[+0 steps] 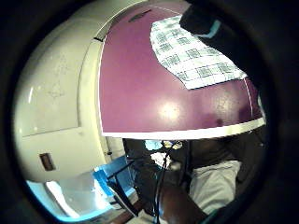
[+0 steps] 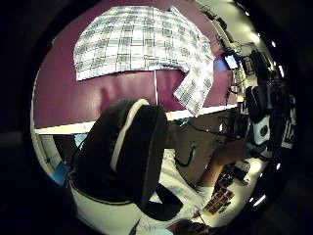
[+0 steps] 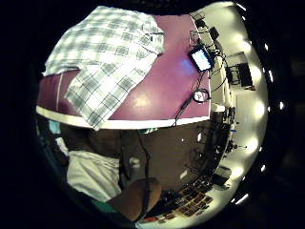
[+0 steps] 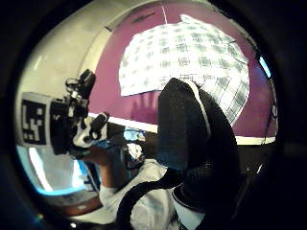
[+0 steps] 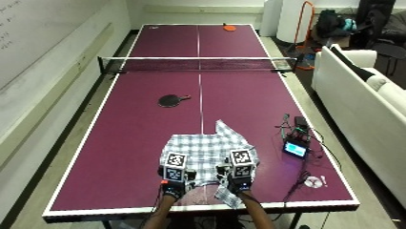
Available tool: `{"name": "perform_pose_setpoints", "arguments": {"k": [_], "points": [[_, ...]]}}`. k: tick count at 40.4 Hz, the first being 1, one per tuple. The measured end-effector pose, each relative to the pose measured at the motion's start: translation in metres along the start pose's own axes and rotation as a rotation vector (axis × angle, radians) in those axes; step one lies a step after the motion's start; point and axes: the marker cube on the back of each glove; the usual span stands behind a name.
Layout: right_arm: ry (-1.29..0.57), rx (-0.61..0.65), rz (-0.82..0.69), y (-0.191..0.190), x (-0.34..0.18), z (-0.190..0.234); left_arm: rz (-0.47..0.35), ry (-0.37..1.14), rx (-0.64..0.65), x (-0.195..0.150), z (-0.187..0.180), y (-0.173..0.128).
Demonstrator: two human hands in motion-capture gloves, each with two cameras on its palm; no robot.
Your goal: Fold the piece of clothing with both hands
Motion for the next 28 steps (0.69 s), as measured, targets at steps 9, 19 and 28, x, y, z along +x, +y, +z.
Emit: {"name": "perform_pose_setpoints", "arguments": {"k": [9,19,28], "points": [[0.039,-0.027,0.026,-0.008,0.008,0.022,-0.019,0.002,0.006,0.0,0.018,-0.011],[-0.003,-0.134,0.065,-0.009,0.019,0.056,-0.055,0.015,-0.061,-0.007,0.064,-0.038],[-0.121,-0.333,0.051,0.018,0.016,0.06,-0.085,0.023,-0.06,-0.008,0.065,-0.025]]}}
